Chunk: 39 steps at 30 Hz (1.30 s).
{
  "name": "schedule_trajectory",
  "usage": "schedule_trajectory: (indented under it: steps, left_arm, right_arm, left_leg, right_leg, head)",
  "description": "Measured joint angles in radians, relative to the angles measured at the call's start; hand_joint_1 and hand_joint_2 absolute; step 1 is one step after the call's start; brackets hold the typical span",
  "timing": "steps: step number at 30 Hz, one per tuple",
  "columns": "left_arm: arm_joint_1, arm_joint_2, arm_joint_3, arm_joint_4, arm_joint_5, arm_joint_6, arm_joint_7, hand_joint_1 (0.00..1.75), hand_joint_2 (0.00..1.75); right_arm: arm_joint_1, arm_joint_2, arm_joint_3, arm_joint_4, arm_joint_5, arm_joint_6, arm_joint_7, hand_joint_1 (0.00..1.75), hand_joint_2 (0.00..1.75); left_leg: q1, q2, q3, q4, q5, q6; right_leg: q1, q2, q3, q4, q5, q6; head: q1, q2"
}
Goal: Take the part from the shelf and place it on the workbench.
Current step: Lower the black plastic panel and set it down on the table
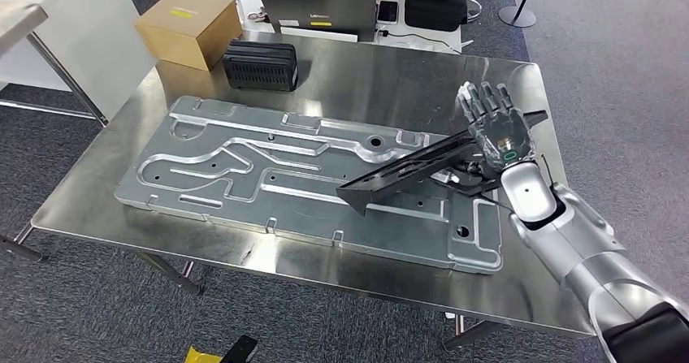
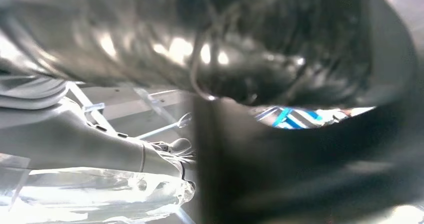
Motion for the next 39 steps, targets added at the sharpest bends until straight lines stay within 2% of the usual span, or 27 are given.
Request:
schedule_trajectory:
  steps: [3, 6, 10, 12, 14, 17, 20, 22, 30, 39]
  left_arm:
    - [0.0, 0.0, 0.0, 0.0, -0.003, -0.002, 0.005, 0.0, 0.0]
    - [-0.002, -0.002, 0.0, 0.0, -0.006, -0.006, 0.005, 0.0, 0.0]
    - [-0.005, -0.003, 0.0, 0.0, -0.014, -0.008, 0.004, 0.0, 0.0]
    - [-0.004, -0.003, 0.001, 0.0, -0.019, -0.008, 0.004, 0.0, 0.0]
    - [-0.003, -0.003, 0.001, 0.0, -0.027, -0.009, 0.005, 0.0, 0.0]
    - [-0.002, -0.002, 0.001, 0.0, -0.037, -0.013, 0.006, 0.0, 0.0]
    - [-0.002, -0.002, 0.002, 0.0, -0.043, -0.015, 0.006, 0.0, 0.0]
    - [-0.004, -0.002, 0.002, 0.0, -0.047, -0.014, 0.006, 0.0, 0.0]
    - [-0.008, -0.001, 0.006, 0.0, -0.056, -0.01, 0.006, 0.0, 0.0]
    - [-0.007, 0.001, 0.012, 0.0, -0.057, -0.01, -0.002, 0.0, 0.0]
  right_arm:
    - [-0.044, 0.015, -0.04, -0.013, -0.008, 0.049, -0.047, 0.0, 0.0]
    - [-0.04, 0.041, -0.06, -0.034, -0.002, 0.096, -0.101, 0.0, 0.0]
    - [0.004, 0.071, -0.057, -0.037, 0.001, 0.078, -0.08, 0.0, 0.0]
    - [-0.004, 0.076, -0.057, -0.037, -0.001, 0.079, -0.07, 0.0, 0.0]
    - [-0.05, 0.073, -0.058, -0.034, -0.004, 0.108, -0.071, 0.0, 0.0]
    - [-0.176, 0.058, -0.069, -0.02, -0.005, 0.151, -0.08, 0.0, 0.0]
    - [-0.286, 0.049, -0.094, -0.004, -0.006, 0.154, -0.093, 0.0, 0.0]
    - [-0.306, 0.049, -0.109, -0.004, -0.003, 0.14, -0.104, 0.0, 0.0]
    - [-0.17, 0.064, -0.115, -0.012, 0.001, 0.074, -0.08, 0.0, 0.0]
    - [-0.119, 0.066, -0.117, -0.02, -0.004, 0.049, -0.08, 0.0, 0.0]
  left_leg:
    - [0.0, 0.0, 0.0, 0.0, 0.0, 0.0]
    - [0.0, 0.001, 0.001, 0.0, 0.0, 0.0]
    - [0.0, 0.0, 0.001, 0.0, 0.0, 0.0]
    - [0.0, 0.0, 0.0, 0.0, 0.0, 0.0]
    - [-0.001, 0.0, 0.0, 0.0, 0.0, 0.0]
    - [-0.004, 0.001, -0.001, 0.0, 0.001, 0.0]
    - [-0.004, 0.0, -0.001, 0.0, 0.001, 0.0]
    - [-0.003, 0.0, 0.0, 0.0, 0.001, 0.0]
    - [-0.004, 0.0, 0.0, 0.0, 0.001, 0.0]
    - [-0.003, 0.0, 0.0, 0.0, 0.001, 0.0]
  right_leg:
    - [0.0, 0.0, 0.0, 0.0, 0.0, 0.0]
    - [0.001, 0.001, 0.0, 0.0, 0.0, 0.0]
    - [0.0, 0.0, 0.0, 0.0, 0.0, 0.0]
    - [0.0, 0.0, -0.001, 0.001, 0.0, 0.0]
    - [-0.001, 0.0, -0.001, 0.001, 0.0, 0.0]
    - [-0.003, 0.001, -0.003, 0.002, 0.001, 0.001]
    - [-0.003, 0.0, -0.003, 0.002, 0.0, 0.001]
    - [-0.002, 0.0, -0.002, 0.002, 0.0, 0.0]
    - [-0.003, 0.0, -0.001, 0.002, 0.0, 0.0]
    - [-0.003, 0.0, -0.001, 0.002, 0.0, 0.0]
  head:
    - [0.0, 0.0]
    - [0.0, 0.0]
    - [0.0, 0.0]
    - [0.0, 0.0]
    - [0.0, 0.0]
    - [0.0, 0.0]
    - [0.0, 0.0]
    - [0.0, 0.0]
    - [0.0, 0.0]
    - [0.0, 0.0]
